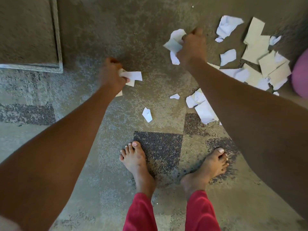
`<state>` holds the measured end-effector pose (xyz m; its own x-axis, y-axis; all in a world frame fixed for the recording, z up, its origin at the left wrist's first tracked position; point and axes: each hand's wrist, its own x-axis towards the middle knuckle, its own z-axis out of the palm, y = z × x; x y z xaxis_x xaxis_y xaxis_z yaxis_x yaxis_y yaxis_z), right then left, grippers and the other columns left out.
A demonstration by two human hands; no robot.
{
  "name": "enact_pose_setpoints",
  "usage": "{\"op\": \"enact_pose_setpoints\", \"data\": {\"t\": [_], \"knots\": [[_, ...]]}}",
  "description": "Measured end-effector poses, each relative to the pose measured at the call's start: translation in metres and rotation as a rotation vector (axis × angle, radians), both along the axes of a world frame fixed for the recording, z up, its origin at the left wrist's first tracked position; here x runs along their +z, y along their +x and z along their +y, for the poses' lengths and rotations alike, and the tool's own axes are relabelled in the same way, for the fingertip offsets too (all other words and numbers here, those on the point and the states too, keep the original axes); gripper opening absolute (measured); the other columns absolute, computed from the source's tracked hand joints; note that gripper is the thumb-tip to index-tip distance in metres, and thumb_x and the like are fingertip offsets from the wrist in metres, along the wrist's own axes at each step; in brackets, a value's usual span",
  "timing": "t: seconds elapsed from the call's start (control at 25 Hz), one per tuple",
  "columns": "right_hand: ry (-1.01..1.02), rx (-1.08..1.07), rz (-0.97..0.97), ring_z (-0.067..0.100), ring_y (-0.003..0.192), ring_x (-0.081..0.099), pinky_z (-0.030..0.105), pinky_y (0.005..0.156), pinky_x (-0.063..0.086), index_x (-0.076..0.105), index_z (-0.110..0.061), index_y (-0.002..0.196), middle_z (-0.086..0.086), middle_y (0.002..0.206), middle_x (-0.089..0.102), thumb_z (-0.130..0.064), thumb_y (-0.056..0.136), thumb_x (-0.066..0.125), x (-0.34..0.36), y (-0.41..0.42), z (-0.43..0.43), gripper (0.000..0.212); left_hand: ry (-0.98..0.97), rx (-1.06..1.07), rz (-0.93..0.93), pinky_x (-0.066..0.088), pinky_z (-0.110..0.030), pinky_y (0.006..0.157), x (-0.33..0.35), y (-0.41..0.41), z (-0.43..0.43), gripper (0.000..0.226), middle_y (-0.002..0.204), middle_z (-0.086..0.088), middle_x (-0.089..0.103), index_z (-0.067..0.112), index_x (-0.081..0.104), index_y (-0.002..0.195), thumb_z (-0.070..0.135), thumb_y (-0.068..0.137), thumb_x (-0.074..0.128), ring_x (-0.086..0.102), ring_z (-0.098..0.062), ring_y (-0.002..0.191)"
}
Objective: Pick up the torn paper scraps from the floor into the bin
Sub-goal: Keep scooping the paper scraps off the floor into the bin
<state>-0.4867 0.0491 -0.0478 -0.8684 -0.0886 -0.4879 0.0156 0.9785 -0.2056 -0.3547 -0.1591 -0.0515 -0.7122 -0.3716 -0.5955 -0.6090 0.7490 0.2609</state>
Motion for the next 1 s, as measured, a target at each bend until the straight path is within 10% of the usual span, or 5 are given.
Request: {"op": "enact_pose_setpoints", "data": {"t": [0.24,0.52,0.84,1.0], "knots": [[0.1,0.159,-0.003,0.036,0.136,0.024,0.038,0.099,0.046,0.062,-0.012,0.116,0.011,0.151,0.022,-0.009,0.079,0.071,-0.012,-0.013,-0.013,0.038,-0.118,-0.077,0.071,0.051,-0.04,0.086,-0.005,0.0,0.018,0.026,0.135,-0.012,0.045,0.006,0.065,0.111,0.009,0.086,0.067,0.057,-0.032,0.108],[0.078,0.266,-0.03,0.036,0.125,0.041,0.039,0.099,0.038,0.058,-0.015,0.122,0.018,0.13,0.05,-0.017,0.084,0.064,-0.028,-0.015,-0.008,0.039,-0.173,-0.078,0.034,0.053,-0.043,0.083,0.002,0.0,0.024,0.026,0.116,-0.02,0.064,0.005,0.062,0.117,0.01,0.091,0.062,0.063,-0.035,0.108],[-0.42,-0.089,-0.166,0.031,0.106,0.063,0.027,0.072,0.046,0.05,-0.005,0.124,0.014,0.117,0.066,-0.007,0.079,0.066,-0.002,0.057,0.023,0.047,0.197,-0.002,-0.114,0.044,-0.037,0.089,0.012,0.007,0.004,0.052,0.122,-0.021,0.061,0.006,0.059,0.123,0.019,0.077,0.079,0.056,-0.037,0.111],[-0.352,-0.029,-0.213,0.033,0.103,0.063,0.027,0.067,0.044,0.049,-0.006,0.127,0.019,0.116,0.065,-0.002,0.082,0.064,0.007,0.114,0.04,0.048,0.286,-0.019,-0.196,0.04,-0.029,0.078,0.022,0.052,0.038,0.051,0.12,-0.019,0.062,0.01,0.058,0.124,0.017,0.077,0.077,0.058,-0.033,0.106]]}}
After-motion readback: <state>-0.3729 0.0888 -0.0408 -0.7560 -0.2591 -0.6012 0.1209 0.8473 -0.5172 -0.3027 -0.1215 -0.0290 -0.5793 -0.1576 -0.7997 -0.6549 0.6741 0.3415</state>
